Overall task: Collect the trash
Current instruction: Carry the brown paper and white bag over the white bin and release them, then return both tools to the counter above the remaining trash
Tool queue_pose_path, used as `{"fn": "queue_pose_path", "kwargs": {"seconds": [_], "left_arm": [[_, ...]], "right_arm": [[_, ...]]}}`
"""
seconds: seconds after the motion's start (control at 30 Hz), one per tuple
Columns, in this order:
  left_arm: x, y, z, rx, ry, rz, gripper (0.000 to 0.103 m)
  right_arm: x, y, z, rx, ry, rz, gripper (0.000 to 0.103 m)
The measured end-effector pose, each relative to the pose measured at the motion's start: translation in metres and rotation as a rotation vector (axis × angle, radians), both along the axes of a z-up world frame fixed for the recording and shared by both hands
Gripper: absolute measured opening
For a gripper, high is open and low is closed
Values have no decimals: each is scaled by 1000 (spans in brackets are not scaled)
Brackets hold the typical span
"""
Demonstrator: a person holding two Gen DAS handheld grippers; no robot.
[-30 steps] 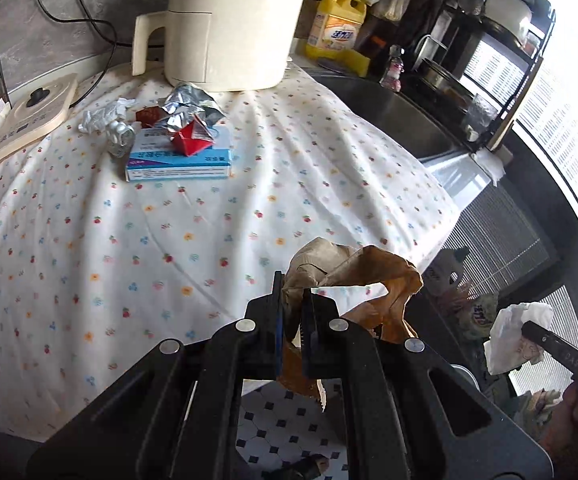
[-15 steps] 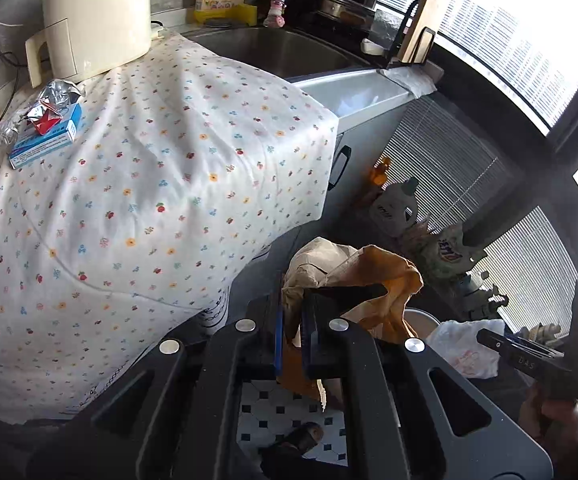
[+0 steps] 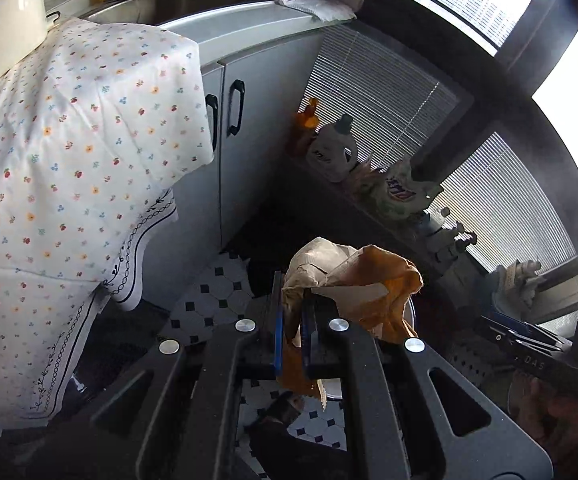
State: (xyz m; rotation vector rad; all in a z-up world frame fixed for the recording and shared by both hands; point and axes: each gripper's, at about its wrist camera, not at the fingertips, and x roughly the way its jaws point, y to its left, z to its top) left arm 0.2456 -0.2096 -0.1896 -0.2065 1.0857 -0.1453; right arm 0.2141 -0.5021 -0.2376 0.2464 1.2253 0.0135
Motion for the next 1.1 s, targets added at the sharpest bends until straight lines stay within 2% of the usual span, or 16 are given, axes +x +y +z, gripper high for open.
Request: {"fn": "queue_pose_path", "kwargs": {"seconds": [0.27,0.33,0.4,0.5,0.53,0.57,0.77,0.93,1.07,1.1], "left_arm": [[5,-68,-39,-40,87,-156,7],[6,-82,-48,-56,112,-192,11],[6,-93,-56,-75,145,-227,28],[3,-102,-59,-82,151,-250,45],[2,-103,-59,-87,150,-256,48],[0,-102,-58,-90,148,-259,53],[-2,-75,-46,-73,120,-216,66],[-1,-36,-30,-49,74,-161,74],[-1,2,-12,-21,50,-113,76],[-2,14,-4,-16,29,-102,80]], "right_arm": [[-33,-45,4,-42,17,-94,62],[-40,-53,7,-50,18,-112,62],[-46,-59,9,-60,18,-123,62],[-51,-64,10,-76,16,-128,63],[-50,-63,10,-83,15,-127,63],[-50,-62,10,-85,15,-125,63],[-36,-43,12,-61,-5,-81,64],[-21,-11,19,-39,-56,-33,78],[-1,22,25,-28,-61,-15,81],[3,30,29,-8,-72,-15,86]]}}
